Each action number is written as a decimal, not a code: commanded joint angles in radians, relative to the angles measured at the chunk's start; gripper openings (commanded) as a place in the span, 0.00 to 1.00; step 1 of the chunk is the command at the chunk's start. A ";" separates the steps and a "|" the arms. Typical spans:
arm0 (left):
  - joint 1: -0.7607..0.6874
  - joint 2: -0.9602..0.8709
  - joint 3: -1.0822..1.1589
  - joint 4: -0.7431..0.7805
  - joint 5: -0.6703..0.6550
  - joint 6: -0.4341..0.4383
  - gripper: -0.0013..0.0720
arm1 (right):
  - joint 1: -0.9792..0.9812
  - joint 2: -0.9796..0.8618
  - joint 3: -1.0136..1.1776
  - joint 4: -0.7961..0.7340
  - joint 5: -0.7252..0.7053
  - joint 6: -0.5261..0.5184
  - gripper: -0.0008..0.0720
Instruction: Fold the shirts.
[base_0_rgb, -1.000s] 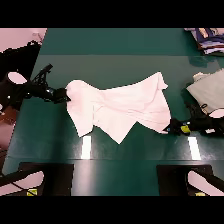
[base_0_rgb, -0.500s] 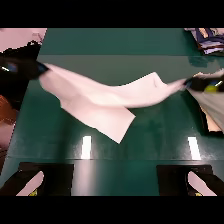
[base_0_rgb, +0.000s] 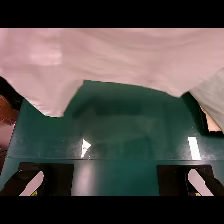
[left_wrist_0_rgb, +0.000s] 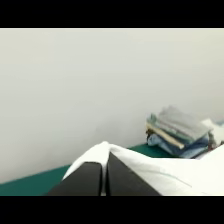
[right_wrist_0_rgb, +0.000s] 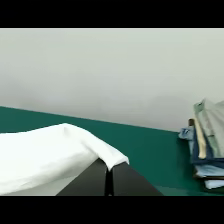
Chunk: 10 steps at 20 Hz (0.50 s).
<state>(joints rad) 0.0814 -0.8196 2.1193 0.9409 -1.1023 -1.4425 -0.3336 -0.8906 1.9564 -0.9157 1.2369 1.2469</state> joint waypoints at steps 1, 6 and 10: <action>0.000 0.002 0.145 -0.045 0.036 -0.113 0.05 | -0.099 -0.031 0.161 0.000 0.130 0.021 0.03; 0.000 0.002 0.110 -0.093 -0.018 -0.140 0.05 | -0.085 -0.098 0.154 -0.001 0.283 0.084 0.03; 0.000 -0.020 -0.214 0.085 -0.101 -0.181 0.05 | 0.002 -0.212 0.024 -0.004 0.348 0.093 0.02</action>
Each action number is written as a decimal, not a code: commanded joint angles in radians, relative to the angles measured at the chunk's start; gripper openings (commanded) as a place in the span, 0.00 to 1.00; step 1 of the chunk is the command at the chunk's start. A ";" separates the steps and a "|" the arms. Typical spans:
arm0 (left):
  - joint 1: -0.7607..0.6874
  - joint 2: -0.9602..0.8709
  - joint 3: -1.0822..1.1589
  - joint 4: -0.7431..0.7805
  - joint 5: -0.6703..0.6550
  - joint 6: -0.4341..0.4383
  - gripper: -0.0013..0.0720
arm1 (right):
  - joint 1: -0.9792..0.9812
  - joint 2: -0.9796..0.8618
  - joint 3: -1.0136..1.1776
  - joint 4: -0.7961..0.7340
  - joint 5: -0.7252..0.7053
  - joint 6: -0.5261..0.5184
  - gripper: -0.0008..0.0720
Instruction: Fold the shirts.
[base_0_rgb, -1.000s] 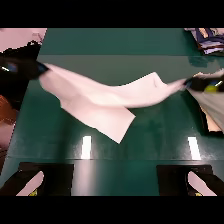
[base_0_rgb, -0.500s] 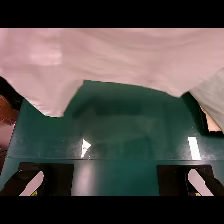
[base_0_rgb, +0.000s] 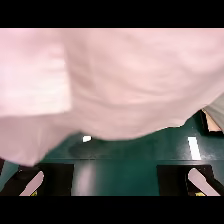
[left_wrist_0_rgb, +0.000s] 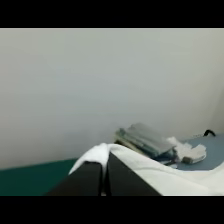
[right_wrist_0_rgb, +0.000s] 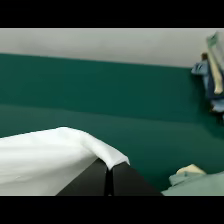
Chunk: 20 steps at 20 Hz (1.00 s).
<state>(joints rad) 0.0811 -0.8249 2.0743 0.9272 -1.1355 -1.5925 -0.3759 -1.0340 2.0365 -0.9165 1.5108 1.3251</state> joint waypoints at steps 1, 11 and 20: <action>0.001 -0.041 -0.258 0.117 -0.103 -0.031 0.05 | 0.074 -0.127 -0.067 -0.008 0.106 0.025 0.02; 0.000 -0.674 -0.633 0.040 0.050 0.167 0.05 | 0.332 -0.795 -0.067 -0.288 0.087 0.088 0.02; 0.001 -0.788 -0.475 -0.062 0.276 0.321 0.05 | 0.325 -0.769 -0.067 -0.282 -0.271 0.037 0.03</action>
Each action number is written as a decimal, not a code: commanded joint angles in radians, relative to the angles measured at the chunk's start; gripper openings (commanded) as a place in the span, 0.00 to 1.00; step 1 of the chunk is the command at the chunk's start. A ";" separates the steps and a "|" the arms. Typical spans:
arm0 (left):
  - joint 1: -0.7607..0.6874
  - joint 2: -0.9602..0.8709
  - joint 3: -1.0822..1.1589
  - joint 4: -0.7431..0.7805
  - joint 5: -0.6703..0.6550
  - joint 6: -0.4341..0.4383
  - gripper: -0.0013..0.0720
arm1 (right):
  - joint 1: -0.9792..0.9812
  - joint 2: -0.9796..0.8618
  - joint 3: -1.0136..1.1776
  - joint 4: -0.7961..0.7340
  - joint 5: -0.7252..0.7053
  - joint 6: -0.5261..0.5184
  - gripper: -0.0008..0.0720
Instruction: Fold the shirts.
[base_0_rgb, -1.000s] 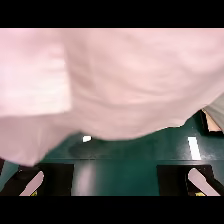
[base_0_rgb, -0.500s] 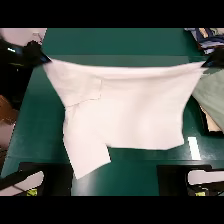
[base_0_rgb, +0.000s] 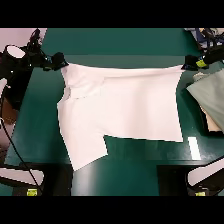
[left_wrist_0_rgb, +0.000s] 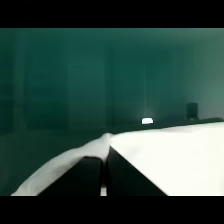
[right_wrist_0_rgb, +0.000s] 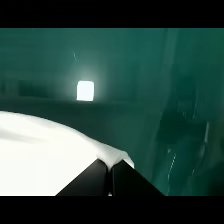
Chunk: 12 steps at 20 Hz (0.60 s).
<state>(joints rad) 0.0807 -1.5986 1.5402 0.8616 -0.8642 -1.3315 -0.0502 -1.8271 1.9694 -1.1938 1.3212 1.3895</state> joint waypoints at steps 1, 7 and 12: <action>0.001 -0.010 0.086 0.020 -0.043 0.085 0.05 | -0.002 0.038 0.000 -0.006 -0.050 -0.043 0.02; 0.000 0.004 0.009 0.236 -0.341 0.054 0.05 | 0.031 0.047 -0.151 -0.013 0.105 -0.063 0.02; 0.000 0.003 -0.185 0.260 -0.253 0.048 0.05 | 0.083 0.047 -0.326 -0.011 0.012 -0.063 0.03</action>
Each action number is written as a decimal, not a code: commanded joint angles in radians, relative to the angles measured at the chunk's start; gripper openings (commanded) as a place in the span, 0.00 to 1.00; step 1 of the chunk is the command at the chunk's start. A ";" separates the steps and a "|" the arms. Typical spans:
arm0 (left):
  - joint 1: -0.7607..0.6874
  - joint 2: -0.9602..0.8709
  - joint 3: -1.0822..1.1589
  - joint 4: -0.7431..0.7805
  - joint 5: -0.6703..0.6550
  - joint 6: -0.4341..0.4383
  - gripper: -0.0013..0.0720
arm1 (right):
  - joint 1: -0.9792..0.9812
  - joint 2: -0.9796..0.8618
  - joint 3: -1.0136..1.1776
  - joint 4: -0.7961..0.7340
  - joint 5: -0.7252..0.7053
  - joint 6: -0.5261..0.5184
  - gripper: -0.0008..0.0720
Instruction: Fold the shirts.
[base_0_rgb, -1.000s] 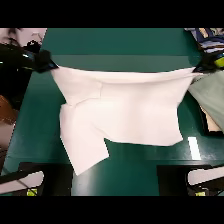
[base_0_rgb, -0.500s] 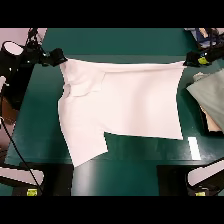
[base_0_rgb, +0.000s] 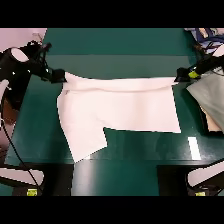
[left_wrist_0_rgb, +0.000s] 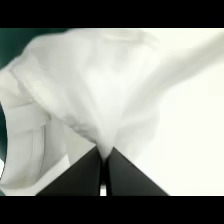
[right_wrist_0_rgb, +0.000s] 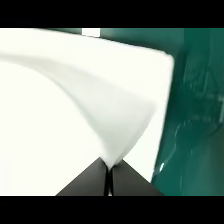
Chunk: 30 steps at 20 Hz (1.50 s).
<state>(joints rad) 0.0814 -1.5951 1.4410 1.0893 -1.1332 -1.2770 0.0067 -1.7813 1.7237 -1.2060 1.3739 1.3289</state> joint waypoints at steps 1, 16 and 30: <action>-0.001 0.000 -0.108 0.033 0.018 -0.013 0.06 | 0.035 0.001 -0.086 0.002 -0.047 -0.002 0.03; 0.000 0.557 -0.695 0.133 -0.158 -0.167 0.73 | -0.180 0.391 -0.393 0.177 0.087 -0.045 0.59; 0.000 0.673 -1.011 -0.198 0.011 -0.162 0.73 | -0.196 0.686 -0.714 0.246 0.038 -0.100 0.59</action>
<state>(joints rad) 0.0814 -0.9264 0.4458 0.9260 -1.1259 -1.4414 -0.1890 -1.1328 1.0485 -0.9649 1.4166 1.2327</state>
